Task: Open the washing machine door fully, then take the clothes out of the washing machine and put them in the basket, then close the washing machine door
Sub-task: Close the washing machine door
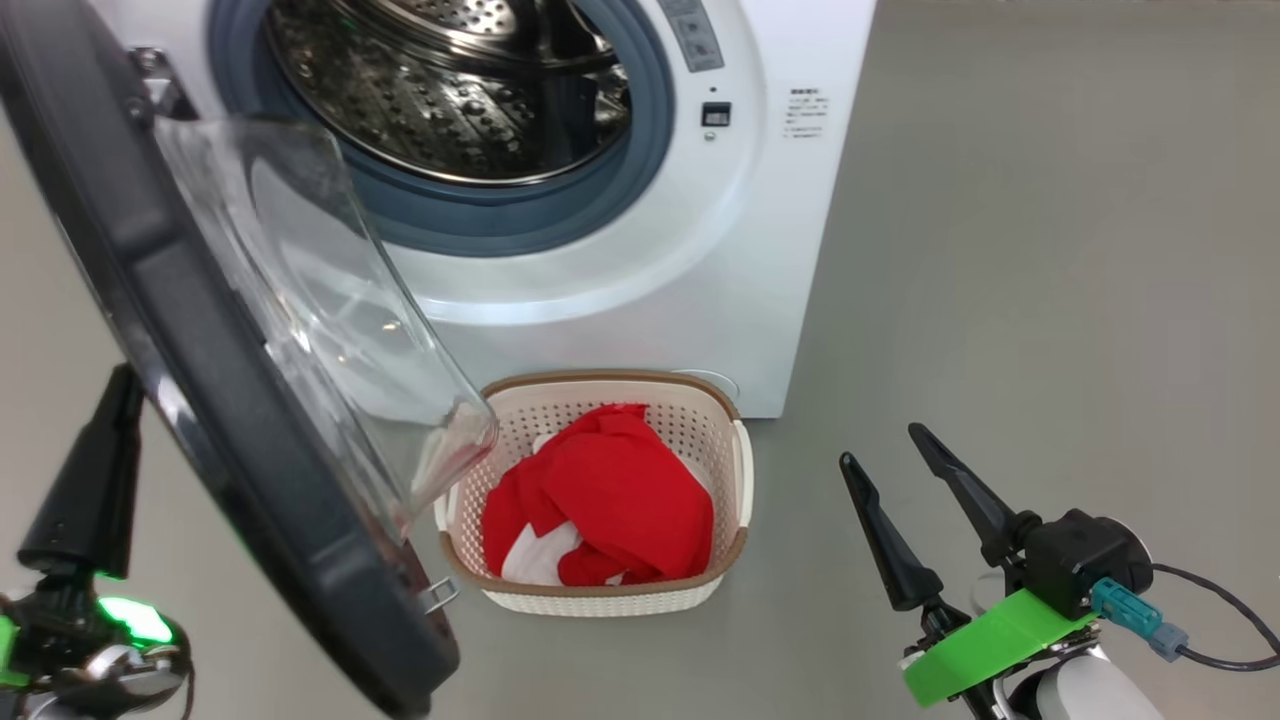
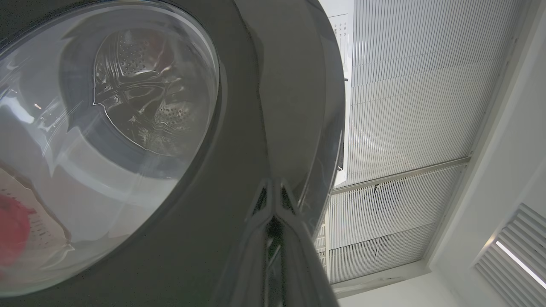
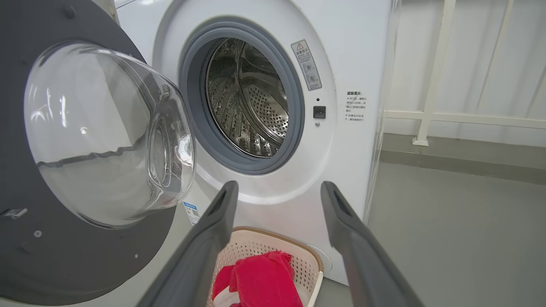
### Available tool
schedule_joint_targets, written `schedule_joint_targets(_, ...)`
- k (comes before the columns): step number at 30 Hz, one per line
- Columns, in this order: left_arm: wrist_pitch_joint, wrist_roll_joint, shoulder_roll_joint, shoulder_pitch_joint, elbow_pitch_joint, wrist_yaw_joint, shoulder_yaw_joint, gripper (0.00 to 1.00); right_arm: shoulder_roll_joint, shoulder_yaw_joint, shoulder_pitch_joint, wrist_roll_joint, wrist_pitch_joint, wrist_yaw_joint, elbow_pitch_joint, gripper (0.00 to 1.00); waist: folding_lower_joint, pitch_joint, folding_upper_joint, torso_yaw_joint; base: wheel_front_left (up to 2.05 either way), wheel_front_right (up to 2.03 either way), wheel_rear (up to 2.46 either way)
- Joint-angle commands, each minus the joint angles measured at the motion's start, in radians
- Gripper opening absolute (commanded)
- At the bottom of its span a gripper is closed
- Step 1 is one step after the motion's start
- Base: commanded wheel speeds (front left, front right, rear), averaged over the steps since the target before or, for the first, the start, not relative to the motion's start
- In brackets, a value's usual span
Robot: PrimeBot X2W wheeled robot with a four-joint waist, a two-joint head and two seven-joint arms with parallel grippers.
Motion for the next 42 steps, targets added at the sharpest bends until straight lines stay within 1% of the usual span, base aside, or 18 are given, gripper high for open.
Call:
schedule_joint_targets(1, 0.004, -0.013, 0.012, -0.032, -0.036, -0.001, 0.007, 0.0, -0.004, 0.016, -0.041, 0.018, -0.006, 0.005, -0.027, 1.0, 0.0, 0.01, 0.0, -0.015, 0.0, 0.0, 0.0)
schedule_joint_targets(6, -0.014, -0.021, 0.011, -0.051, -0.028, -0.007, -0.028, 0.0, 0.0, 0.016, -0.052, 0.016, -0.006, 0.005, -0.031, 1.0, 0.0, 0.029, 0.0, -0.04, 0.0, 0.0, 0.0)
schedule_joint_targets(14, -0.052, -0.037, 0.01, -0.089, 0.001, -0.035, -0.081, 0.0, -0.004, 0.006, -0.063, 0.014, -0.006, 0.005, -0.036, 1.0, 0.0, 0.048, 0.0, -0.075, 0.0, 0.0, 0.0)
schedule_joint_targets(21, -0.087, -0.049, 0.01, -0.141, 0.022, -0.047, -0.117, 0.0, -0.007, 0.005, -0.074, 0.011, -0.006, 0.005, -0.041, 1.0, 0.0, 0.074, 0.0, -0.105, 0.0, 0.0, 0.0)
schedule_joint_targets(27, -0.119, -0.069, 0.01, -0.2, 0.049, -0.055, -0.162, 0.0, -0.012, 0.002, -0.082, 0.009, -0.006, 0.005, -0.047, 1.0, 0.0, 0.101, 0.0, -0.117, 0.0, 0.0, 0.0)
schedule_joint_targets(33, -0.15, -0.077, 0.01, -0.264, 0.086, -0.078, -0.21, 0.0, -0.014, 0.001, -0.097, 0.007, -0.006, 0.005, -0.055, 1.0, 0.0, 0.137, 0.0, -0.131, 0.0, 0.0, 0.0)
schedule_joint_targets(42, -0.188, -0.08, 0.01, -0.403, 0.171, -0.108, -0.243, 0.0, -0.014, 0.006, -0.125, 0.003, -0.006, 0.005, -0.063, 1.0, 0.0, 0.207, 0.0, -0.136, 0.0, 0.0, 0.0)
